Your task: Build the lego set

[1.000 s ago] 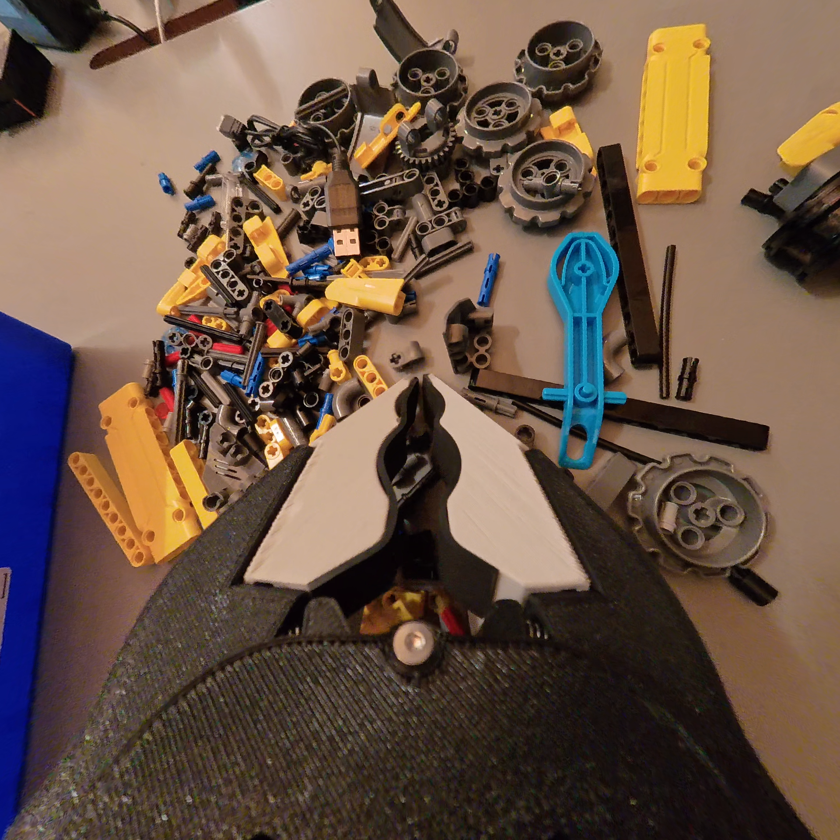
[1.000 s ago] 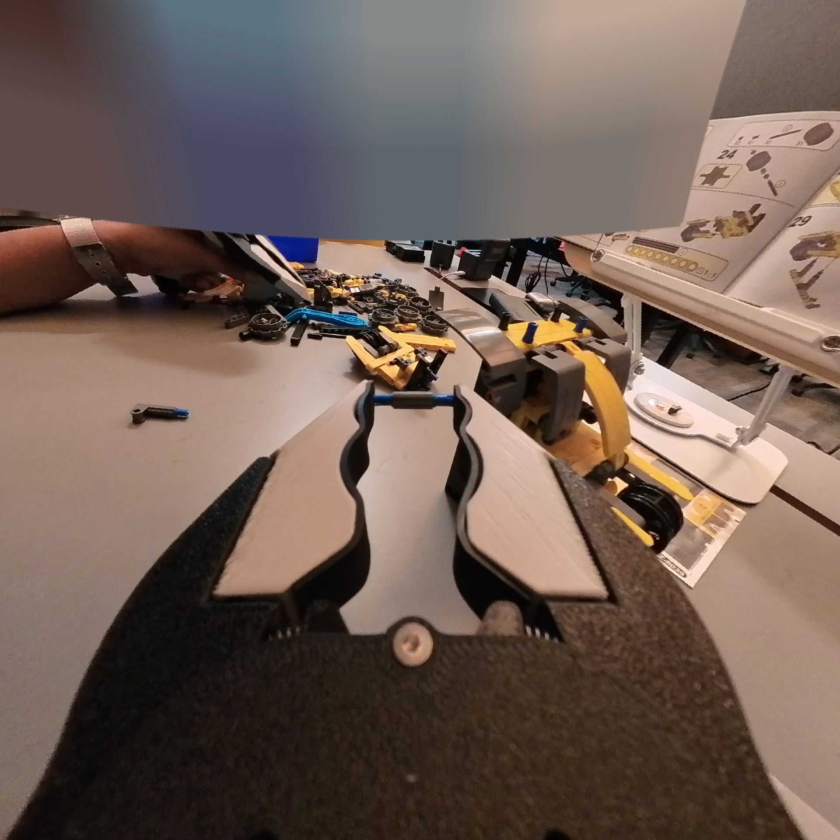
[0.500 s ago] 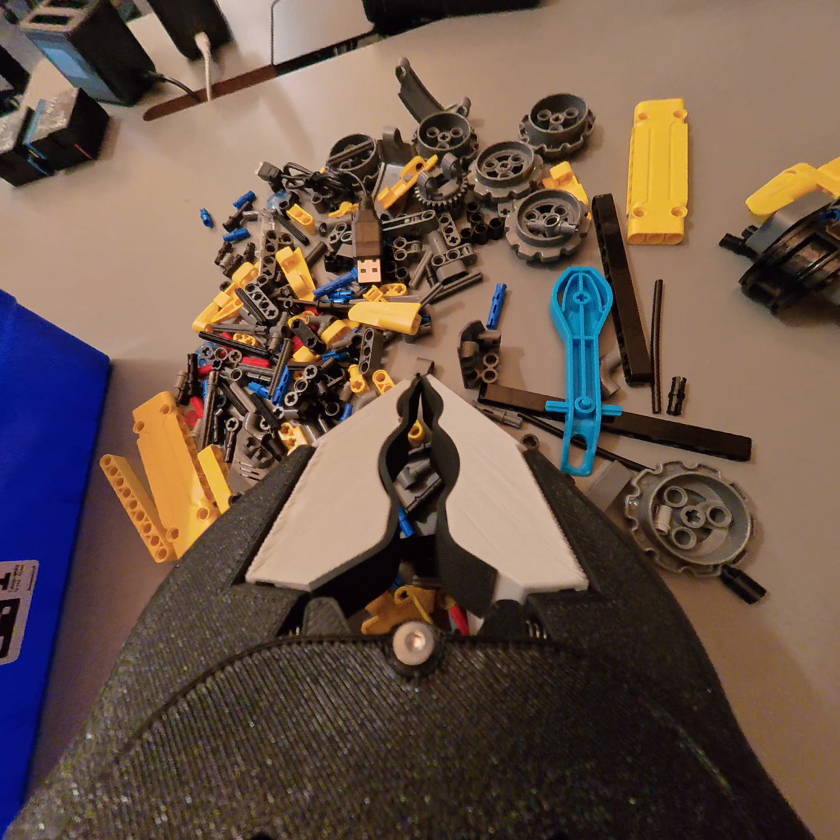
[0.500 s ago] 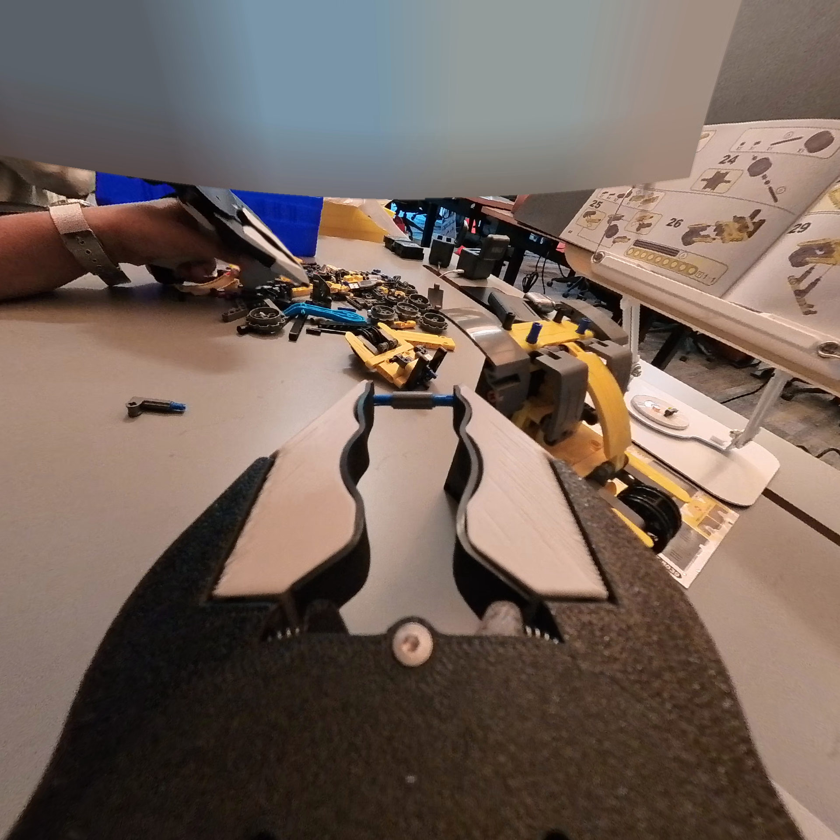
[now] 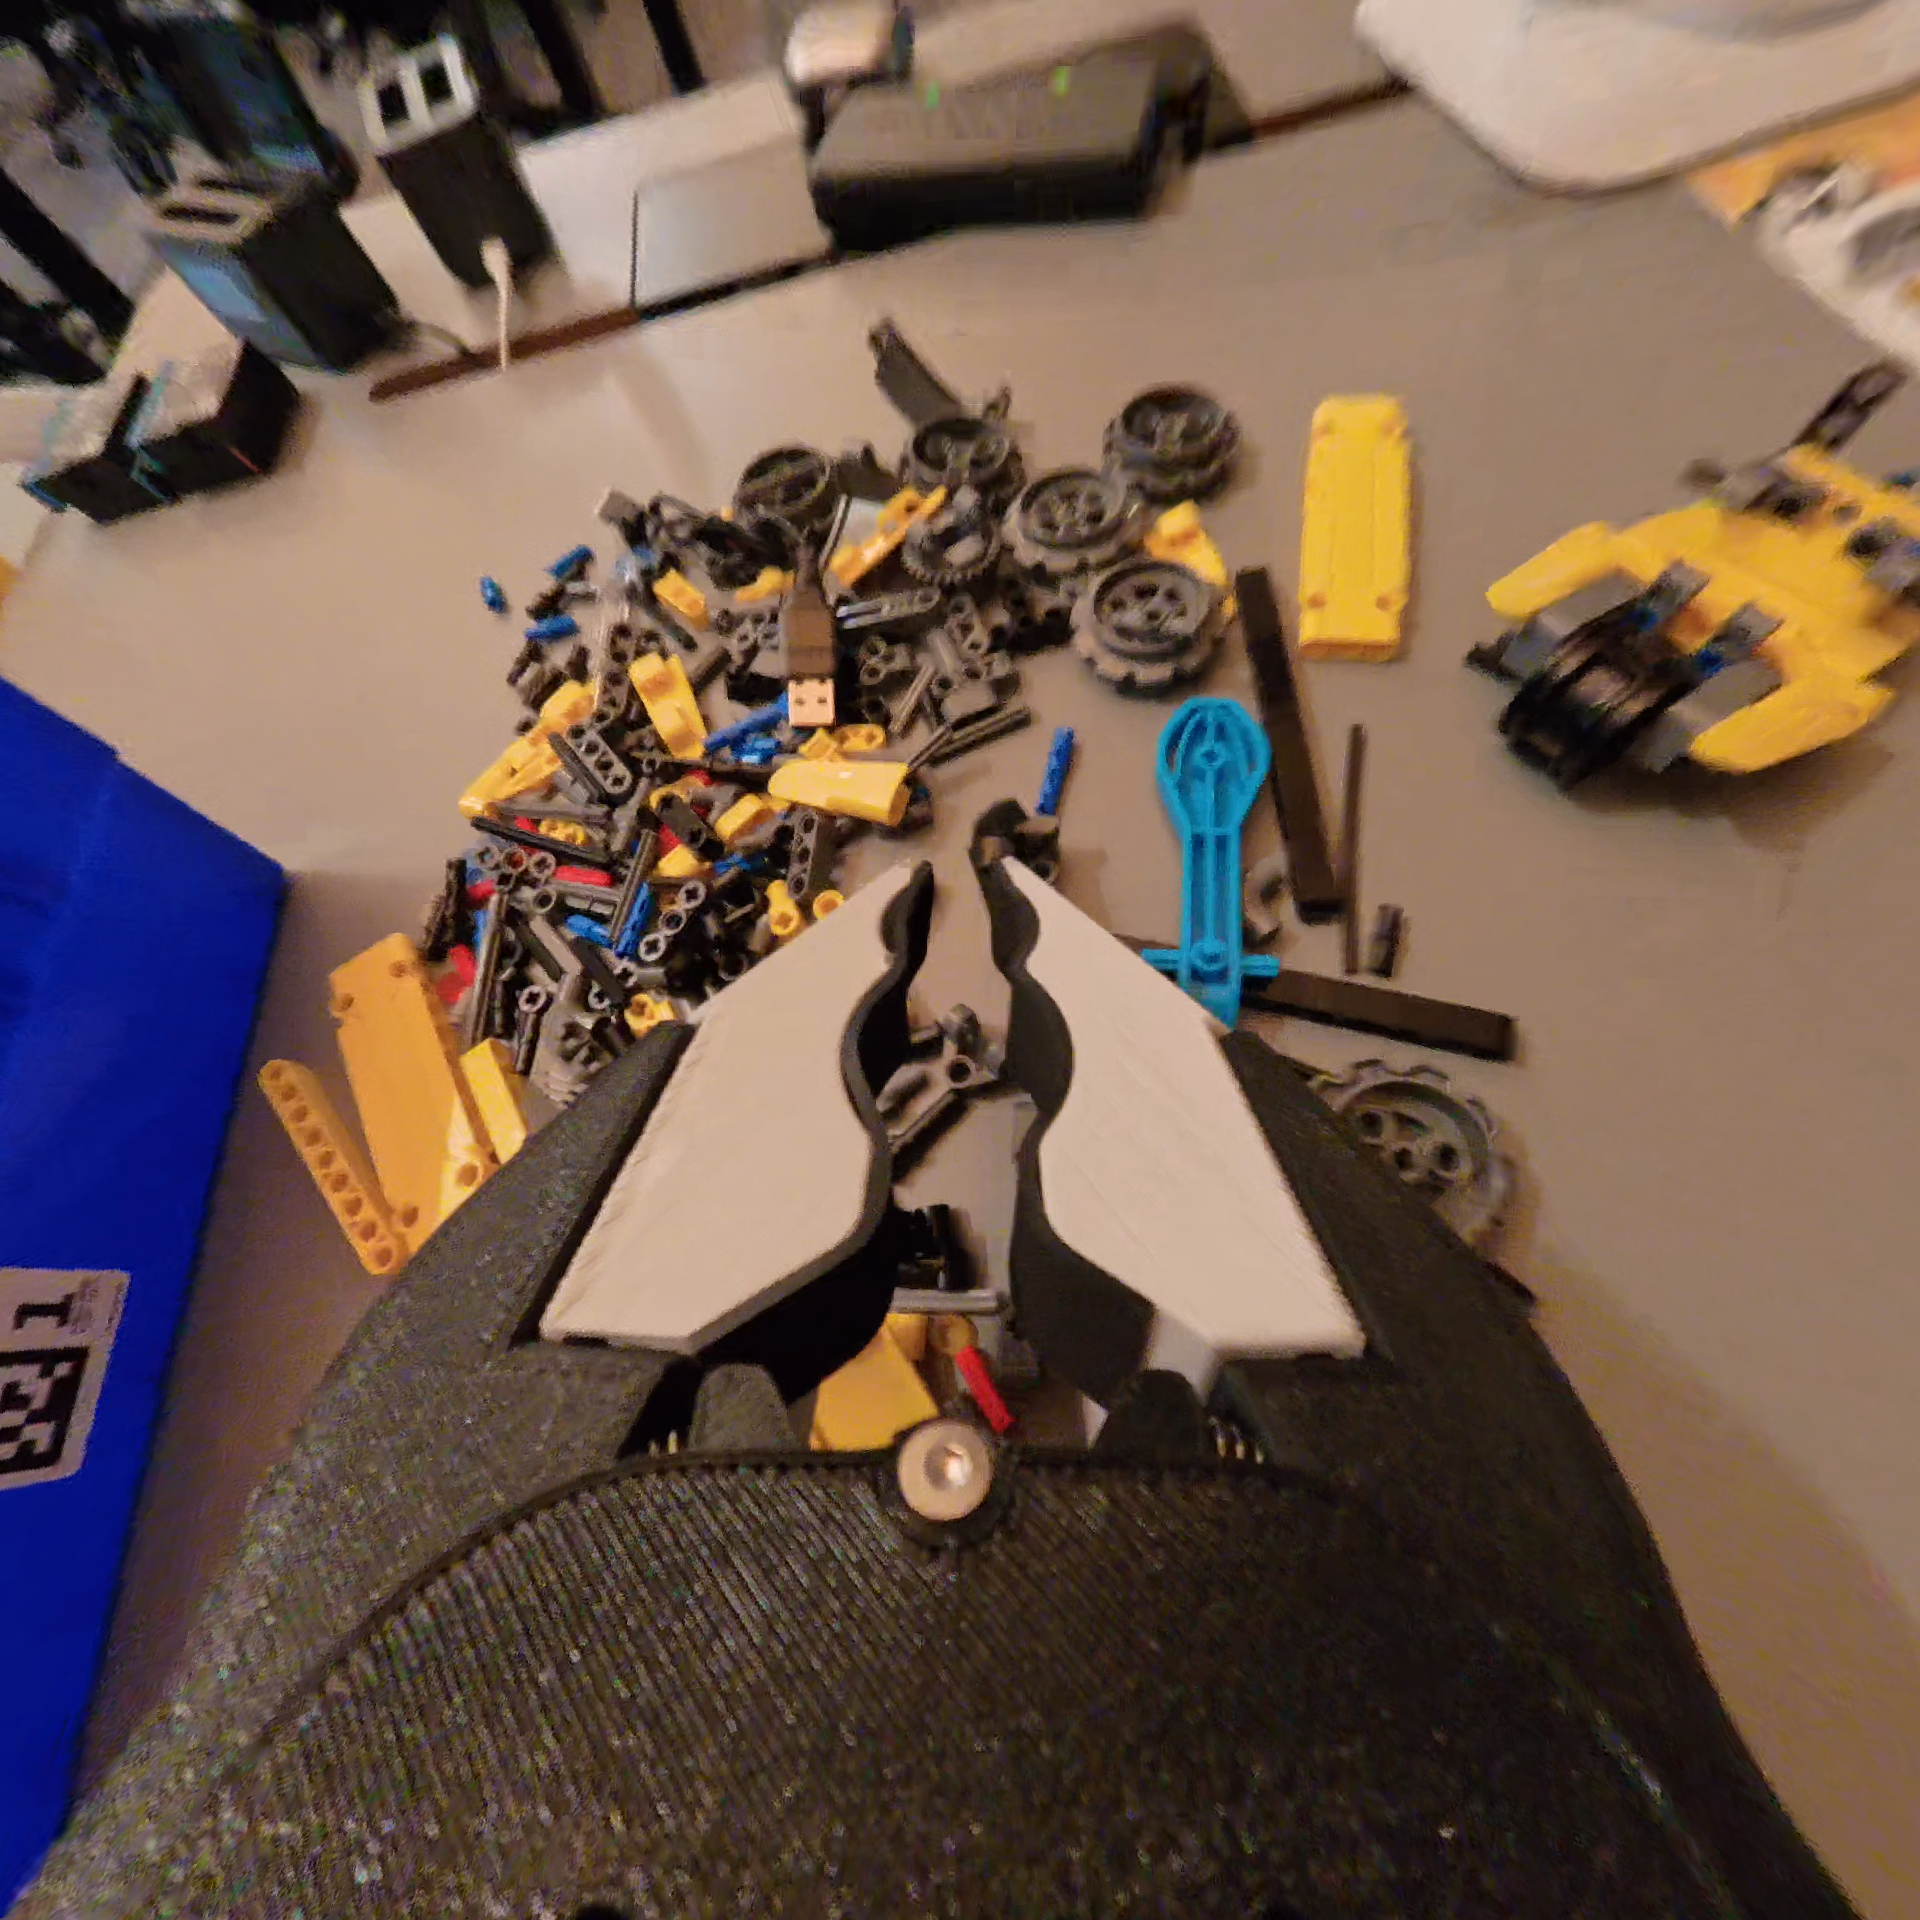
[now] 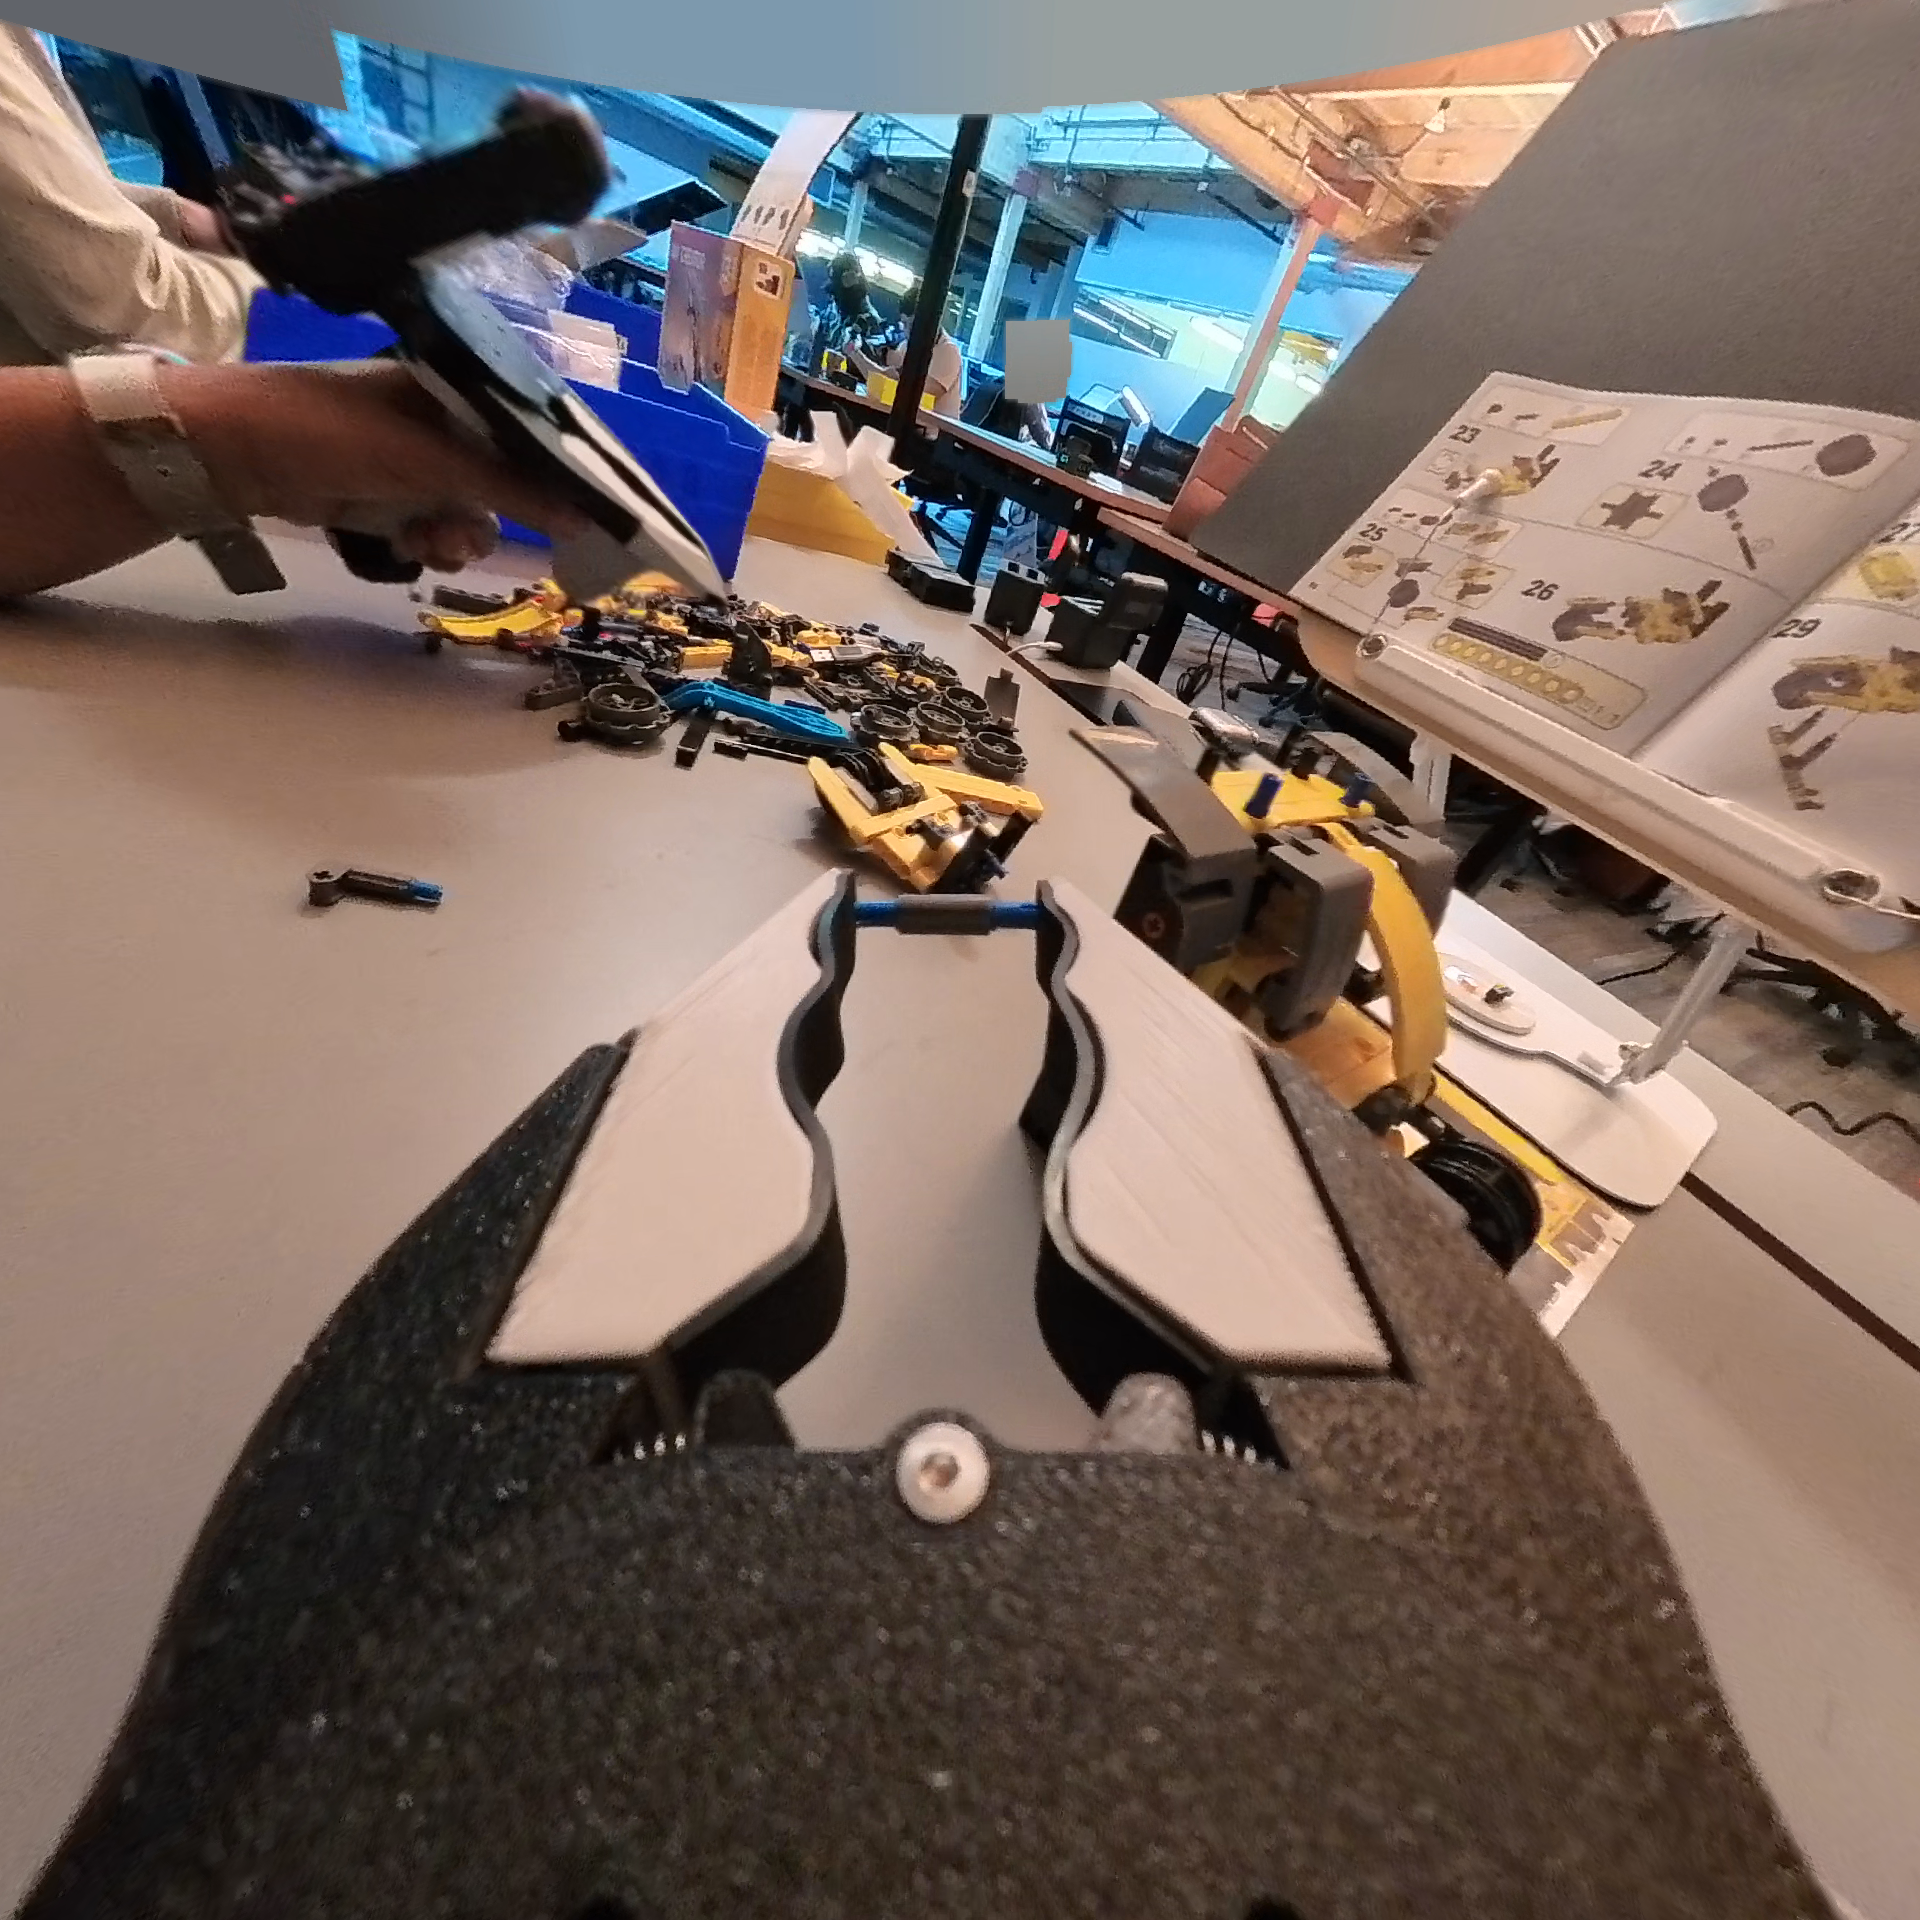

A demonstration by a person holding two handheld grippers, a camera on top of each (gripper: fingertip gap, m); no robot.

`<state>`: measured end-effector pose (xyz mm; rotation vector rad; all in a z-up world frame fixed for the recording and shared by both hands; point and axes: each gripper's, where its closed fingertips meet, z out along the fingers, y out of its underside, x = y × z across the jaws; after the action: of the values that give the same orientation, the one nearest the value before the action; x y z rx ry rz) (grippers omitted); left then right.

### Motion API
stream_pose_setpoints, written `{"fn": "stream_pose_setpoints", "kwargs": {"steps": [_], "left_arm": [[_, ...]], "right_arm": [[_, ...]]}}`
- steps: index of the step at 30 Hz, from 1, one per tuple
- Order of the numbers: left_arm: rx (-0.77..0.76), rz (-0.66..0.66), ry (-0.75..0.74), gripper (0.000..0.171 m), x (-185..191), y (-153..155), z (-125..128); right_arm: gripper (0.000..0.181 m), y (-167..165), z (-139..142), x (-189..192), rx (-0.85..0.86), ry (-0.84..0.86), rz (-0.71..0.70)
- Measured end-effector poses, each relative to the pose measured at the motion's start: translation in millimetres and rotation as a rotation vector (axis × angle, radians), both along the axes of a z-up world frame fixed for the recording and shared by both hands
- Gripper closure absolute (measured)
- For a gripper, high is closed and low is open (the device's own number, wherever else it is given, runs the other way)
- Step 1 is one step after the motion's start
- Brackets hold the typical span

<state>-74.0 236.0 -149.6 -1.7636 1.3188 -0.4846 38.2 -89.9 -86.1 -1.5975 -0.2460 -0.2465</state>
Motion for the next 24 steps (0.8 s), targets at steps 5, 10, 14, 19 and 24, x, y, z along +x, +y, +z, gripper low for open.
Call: {"fn": "stream_pose_setpoints", "kwargs": {"steps": [5,10,14,19,24], "left_arm": [[-0.014,0.001,0.156,0.153,-1,19,-19],[-0.079,-0.039,0.243,0.151,3,25,-33],[-0.078,-0.065,0.281,0.166,6,23,-40],[-0.019,-0.042,0.229,0.169,4,19,-21],[0.151,-0.020,0.086,0.169,-17,-18,26]], "right_arm": [[0.147,-2,1,-5,0.005,-0.027,-0.004],[0.147,-2,1,-8,0.005,-0.029,0.003],[0.147,-2,1,-10,0.004,-0.034,0.007],[0.147,-3,1,-11,0.006,-0.030,0.011],[0.147,-3,1,-12,0.005,-0.034,0.015]]}}
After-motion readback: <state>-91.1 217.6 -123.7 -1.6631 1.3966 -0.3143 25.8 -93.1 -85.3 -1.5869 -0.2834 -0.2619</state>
